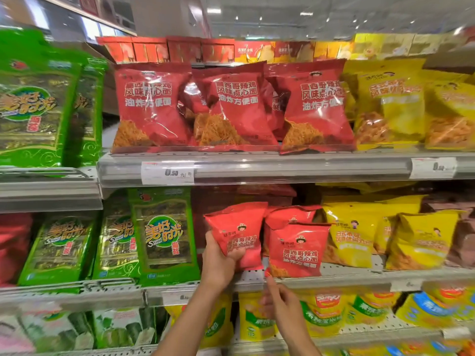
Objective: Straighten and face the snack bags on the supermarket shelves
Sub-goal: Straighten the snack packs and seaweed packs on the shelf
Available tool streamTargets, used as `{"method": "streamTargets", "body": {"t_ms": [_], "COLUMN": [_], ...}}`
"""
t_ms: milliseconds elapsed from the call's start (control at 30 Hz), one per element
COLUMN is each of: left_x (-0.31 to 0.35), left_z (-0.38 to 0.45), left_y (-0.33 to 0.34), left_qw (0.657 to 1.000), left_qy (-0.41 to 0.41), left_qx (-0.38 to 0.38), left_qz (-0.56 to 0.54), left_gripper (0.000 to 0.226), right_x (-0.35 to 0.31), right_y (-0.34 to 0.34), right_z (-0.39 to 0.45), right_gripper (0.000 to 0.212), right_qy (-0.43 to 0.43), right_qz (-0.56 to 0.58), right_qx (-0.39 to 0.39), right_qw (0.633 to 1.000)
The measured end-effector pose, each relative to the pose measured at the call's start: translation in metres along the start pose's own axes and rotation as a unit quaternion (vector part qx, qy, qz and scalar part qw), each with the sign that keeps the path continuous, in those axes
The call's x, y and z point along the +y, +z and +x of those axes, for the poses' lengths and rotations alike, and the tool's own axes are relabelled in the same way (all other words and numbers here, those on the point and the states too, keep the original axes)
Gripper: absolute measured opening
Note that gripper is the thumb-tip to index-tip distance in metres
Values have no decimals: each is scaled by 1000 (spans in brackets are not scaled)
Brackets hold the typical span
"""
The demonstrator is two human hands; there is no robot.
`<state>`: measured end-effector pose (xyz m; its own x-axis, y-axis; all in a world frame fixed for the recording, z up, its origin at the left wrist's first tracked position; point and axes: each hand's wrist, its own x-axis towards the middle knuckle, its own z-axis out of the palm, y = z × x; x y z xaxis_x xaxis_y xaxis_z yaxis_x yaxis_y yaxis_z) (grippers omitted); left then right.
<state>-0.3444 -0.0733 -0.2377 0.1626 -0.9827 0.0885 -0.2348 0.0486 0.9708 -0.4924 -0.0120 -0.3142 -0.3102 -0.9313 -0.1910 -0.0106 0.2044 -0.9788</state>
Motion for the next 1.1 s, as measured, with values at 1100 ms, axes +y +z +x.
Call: {"method": "streamTargets", "body": {"t_ms": [1100], "left_x": [-63], "left_z": [-57], "left_y": [-191], "left_qw": [997], "left_qy": [34], "left_qx": [65], "left_qz": [-11], "left_gripper": [11], "right_x": [-72], "right_y": [159], "right_z": [-1], "right_gripper": [49], "right_qy": [-202], "right_qz": [-4], "right_qx": [-73], "right_qw": [977]}}
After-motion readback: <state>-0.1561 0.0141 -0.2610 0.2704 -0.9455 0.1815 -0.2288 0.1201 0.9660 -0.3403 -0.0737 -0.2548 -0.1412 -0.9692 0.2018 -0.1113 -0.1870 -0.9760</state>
